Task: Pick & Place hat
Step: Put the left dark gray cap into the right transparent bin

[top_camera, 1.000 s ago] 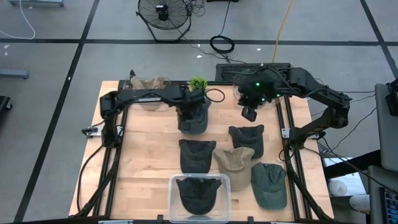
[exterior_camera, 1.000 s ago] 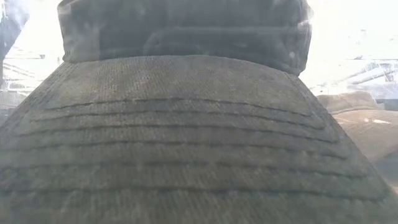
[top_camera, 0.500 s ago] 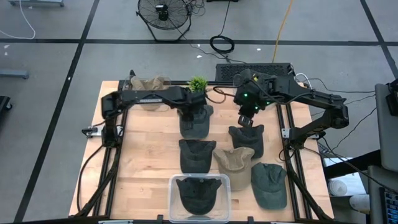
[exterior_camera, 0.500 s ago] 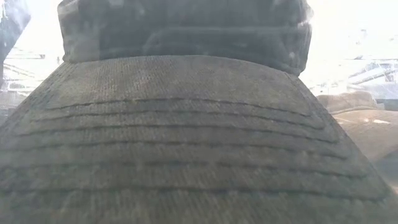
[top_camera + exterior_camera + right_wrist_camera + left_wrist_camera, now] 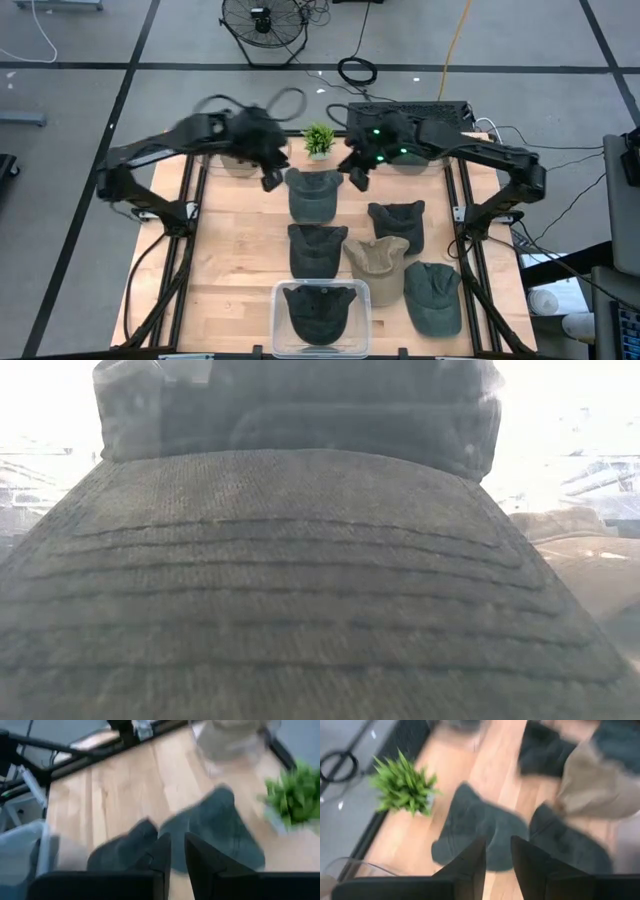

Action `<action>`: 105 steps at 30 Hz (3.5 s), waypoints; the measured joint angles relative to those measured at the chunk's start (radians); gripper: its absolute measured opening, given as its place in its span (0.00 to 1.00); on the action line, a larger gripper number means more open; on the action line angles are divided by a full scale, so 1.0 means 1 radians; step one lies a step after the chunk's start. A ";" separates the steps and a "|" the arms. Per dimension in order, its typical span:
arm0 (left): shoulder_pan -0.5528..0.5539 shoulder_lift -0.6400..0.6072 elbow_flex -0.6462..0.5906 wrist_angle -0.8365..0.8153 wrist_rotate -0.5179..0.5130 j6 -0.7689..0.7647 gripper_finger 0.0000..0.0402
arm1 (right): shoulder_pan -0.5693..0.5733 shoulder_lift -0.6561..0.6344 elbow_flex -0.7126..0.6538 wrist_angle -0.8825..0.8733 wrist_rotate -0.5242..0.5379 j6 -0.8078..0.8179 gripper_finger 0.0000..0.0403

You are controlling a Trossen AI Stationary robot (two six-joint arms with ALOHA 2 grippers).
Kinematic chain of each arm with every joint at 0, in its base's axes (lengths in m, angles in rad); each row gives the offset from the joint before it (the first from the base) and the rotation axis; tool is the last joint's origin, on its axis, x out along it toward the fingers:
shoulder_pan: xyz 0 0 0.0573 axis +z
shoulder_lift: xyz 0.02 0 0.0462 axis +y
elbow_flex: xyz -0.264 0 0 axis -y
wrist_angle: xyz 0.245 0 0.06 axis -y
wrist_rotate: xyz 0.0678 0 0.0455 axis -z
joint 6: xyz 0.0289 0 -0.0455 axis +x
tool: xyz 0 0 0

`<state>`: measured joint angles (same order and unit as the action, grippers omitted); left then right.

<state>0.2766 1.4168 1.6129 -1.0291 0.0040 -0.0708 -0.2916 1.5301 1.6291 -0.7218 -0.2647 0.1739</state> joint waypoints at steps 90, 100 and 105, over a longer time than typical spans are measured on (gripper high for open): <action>-0.360 -0.181 -0.002 0.063 -0.215 -0.430 0.13 | -0.322 -0.497 -0.691 0.112 0.669 -0.857 0.01; -0.360 -0.181 -0.002 0.062 -0.215 -0.488 0.13 | -0.402 -0.524 -0.883 0.335 0.655 -0.992 0.01; -0.360 -0.181 -0.002 0.062 -0.215 -0.493 0.13 | -0.430 -0.524 -0.923 0.376 0.656 -1.054 0.01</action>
<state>-0.0837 1.2358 1.6112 -0.9672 -0.2109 -0.5640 -0.7213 1.0061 0.7060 -0.3453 0.3908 -0.8801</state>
